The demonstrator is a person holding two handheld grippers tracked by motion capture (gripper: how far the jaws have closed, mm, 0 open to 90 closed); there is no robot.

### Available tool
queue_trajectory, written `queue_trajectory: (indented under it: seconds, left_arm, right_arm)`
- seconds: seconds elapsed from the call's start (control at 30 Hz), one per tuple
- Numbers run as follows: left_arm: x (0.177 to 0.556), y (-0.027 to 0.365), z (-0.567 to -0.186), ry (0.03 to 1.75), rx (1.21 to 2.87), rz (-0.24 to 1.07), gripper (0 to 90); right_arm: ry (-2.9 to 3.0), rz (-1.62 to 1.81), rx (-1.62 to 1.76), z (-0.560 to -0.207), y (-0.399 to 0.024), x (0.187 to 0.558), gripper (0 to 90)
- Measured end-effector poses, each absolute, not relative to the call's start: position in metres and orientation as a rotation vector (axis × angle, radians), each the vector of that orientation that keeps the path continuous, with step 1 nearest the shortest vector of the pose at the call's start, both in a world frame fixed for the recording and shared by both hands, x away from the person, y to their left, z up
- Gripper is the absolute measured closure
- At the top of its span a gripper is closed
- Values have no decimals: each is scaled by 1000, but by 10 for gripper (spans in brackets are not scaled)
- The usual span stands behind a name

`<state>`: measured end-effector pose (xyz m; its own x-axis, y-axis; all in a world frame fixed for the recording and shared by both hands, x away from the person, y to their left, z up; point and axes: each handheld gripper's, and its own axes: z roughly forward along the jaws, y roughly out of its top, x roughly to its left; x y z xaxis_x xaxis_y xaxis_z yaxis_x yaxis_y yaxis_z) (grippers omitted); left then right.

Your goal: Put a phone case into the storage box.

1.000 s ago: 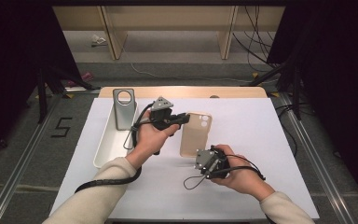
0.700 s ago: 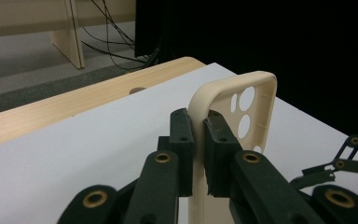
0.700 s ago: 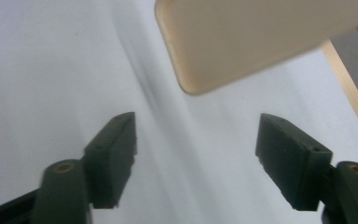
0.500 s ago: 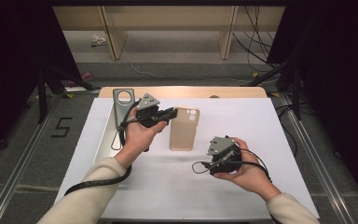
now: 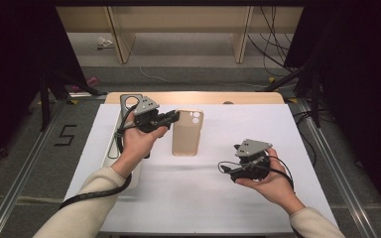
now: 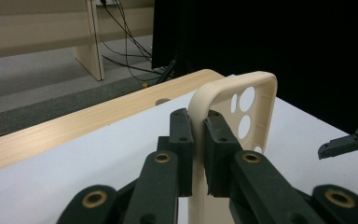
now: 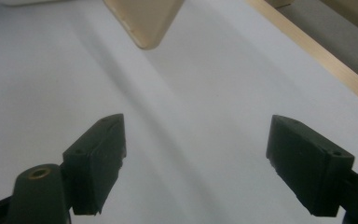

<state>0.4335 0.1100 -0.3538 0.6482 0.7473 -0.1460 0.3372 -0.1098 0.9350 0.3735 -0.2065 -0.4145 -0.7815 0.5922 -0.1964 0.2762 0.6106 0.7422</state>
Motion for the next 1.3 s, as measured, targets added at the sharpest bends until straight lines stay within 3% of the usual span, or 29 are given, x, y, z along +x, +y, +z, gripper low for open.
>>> queue_trajectory:
  seconds: [1.3]
  left_arm:
    - [430, 156, -330, 903, 1660, 503, 829]
  right_arm:
    - [2261, 1156, 883, -411, -246, 370, 199]
